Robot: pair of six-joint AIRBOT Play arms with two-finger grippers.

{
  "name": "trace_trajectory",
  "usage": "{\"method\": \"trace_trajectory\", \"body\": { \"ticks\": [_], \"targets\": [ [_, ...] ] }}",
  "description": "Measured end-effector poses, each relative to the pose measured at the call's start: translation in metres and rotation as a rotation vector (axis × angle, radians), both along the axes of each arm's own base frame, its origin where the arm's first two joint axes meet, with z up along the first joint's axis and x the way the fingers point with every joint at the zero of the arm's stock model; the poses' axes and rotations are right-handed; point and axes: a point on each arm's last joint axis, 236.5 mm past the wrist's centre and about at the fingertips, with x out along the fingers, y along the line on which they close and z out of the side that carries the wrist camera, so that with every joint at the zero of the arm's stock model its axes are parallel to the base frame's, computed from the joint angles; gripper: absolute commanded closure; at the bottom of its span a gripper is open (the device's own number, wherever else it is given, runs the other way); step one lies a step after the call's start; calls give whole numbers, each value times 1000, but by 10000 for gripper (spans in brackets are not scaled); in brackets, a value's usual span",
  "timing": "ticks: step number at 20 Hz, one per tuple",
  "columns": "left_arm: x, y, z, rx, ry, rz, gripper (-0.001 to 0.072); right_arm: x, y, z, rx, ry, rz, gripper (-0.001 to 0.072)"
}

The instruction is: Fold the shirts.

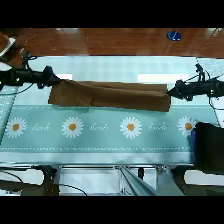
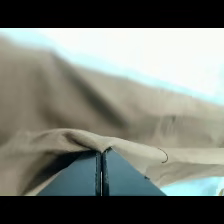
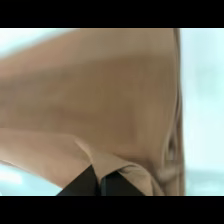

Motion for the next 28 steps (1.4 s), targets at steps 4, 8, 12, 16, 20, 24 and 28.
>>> {"method": "trace_trajectory", "body": {
  "ticks": [4, 8, 12, 16, 20, 24, 28],
  "targets": [
    [21, -6, -31, -19, 67, -13, 208, 28, -5, -15, 30, 1, -21, 293],
    [25, 2, -33, -12, 82, -33, 199, 44, -17, -15, 45, -21, -57, 301],
    [3, 46, -14, 85, 120, -44, 199, 29, -53, 1, 18, -12, -67, 301],
    [-30, 68, 3, 187, 85, 31, 199, -6, -77, -14, -40, 83, -83, 300],
    [-64, 38, 0, 249, -20, 95, 198, -12, -65, -41, -23, 113, -131, 296],
    [-89, -9, -12, 274, -68, 34, 199, -4, -32, -58, 34, 120, -109, 296],
    [-94, -47, -11, 282, -126, -27, 214, 0, 5, -68, 63, 134, -37, 682]
  ]
}}
